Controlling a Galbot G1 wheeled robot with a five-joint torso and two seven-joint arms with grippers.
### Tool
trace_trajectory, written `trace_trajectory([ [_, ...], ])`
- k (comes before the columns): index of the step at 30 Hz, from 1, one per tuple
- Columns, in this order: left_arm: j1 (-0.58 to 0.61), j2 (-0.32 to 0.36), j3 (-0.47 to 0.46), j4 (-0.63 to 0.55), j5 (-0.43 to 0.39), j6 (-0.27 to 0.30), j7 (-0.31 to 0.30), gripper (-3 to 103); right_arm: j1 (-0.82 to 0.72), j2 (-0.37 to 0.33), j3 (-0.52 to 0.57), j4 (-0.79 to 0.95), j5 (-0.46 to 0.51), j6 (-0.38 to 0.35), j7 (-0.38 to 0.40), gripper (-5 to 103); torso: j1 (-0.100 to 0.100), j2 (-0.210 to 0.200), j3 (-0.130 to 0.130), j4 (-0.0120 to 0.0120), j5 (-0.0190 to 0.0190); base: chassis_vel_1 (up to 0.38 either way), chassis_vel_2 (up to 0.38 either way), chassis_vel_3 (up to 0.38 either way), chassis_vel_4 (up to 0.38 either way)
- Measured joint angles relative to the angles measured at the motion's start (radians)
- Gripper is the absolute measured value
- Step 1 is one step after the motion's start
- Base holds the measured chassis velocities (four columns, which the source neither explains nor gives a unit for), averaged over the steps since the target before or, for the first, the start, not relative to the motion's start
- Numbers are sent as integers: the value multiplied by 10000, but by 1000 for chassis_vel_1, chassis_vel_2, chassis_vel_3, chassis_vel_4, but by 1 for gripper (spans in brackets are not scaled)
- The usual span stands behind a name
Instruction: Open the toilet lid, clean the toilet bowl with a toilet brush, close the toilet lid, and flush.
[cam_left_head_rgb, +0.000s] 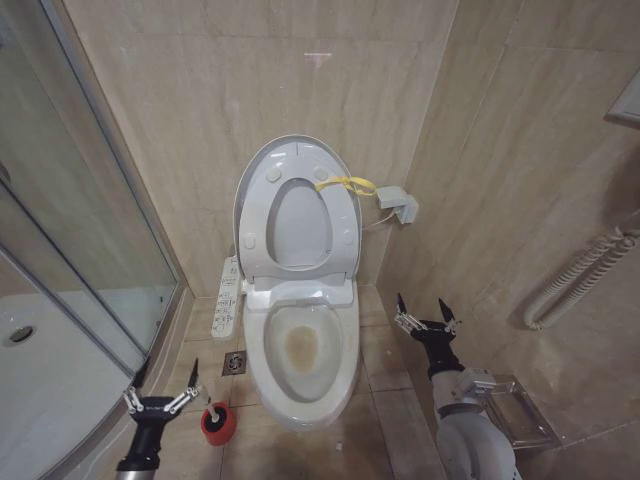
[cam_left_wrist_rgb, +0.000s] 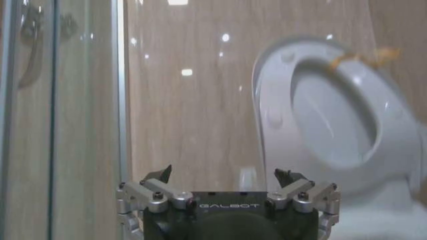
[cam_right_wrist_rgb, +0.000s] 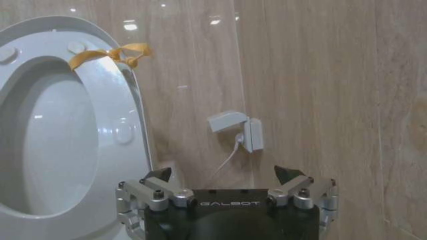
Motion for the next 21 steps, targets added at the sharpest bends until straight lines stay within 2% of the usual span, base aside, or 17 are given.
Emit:
trace_trajectory([
  [1, 280, 11, -102, -669, 21, 280, -117, 100, 0, 0, 0, 0, 0, 0, 0, 100, 1, 0, 0, 0, 2, 0, 0, 0, 0],
  [2, 280, 11, -102, -669, 21, 280, -117, 100, 0, 0, 0, 0, 0, 0, 0, 100, 1, 0, 0, 0, 2, 0, 0, 0, 0],
  [5, 873, 93, -181, -1961, -75, 911, -410, 100, 0, 0, 0, 0, 0, 0, 1, 100, 1, -1, 0, 2, 0, 0, 0, 0, 0],
  [8, 1053, 126, -200, -2341, -160, 1146, -500, 100, 0, -1, 1, 0, 0, 0, 1, 100, 0, 0, 0, 2, 3, 0, 0, 0, 0],
  [9, 1267, 154, -221, -2837, -387, 1494, -590, 100, 0, 0, 0, 0, 0, 0, 1, 100, 1, 0, 0, 2, 1, 0, 0, 0, 0],
  [16, 1425, 83, -450, -3118, -804, 1850, -578, 100, 0, 0, 0, 0, 0, 0, 1, 100, 0, -1, 0, 2, 0, 0, 0, 0, 0],
  [20, 1490, 122, -655, -3272, -1138, 2249, -564, 100, 0, 0, 0, 0, 0, 0, 1, 100, 1, -1, 0, 3, 0, 0, 0, 0, 0],
  [21, 1463, 201, -671, -3365, -1297, 2535, -573, 100, 0, 0, 0, 0, 0, 0, 1, 100, 1, -1, 0, 3, 0, 0, 0, 0, 0],
])
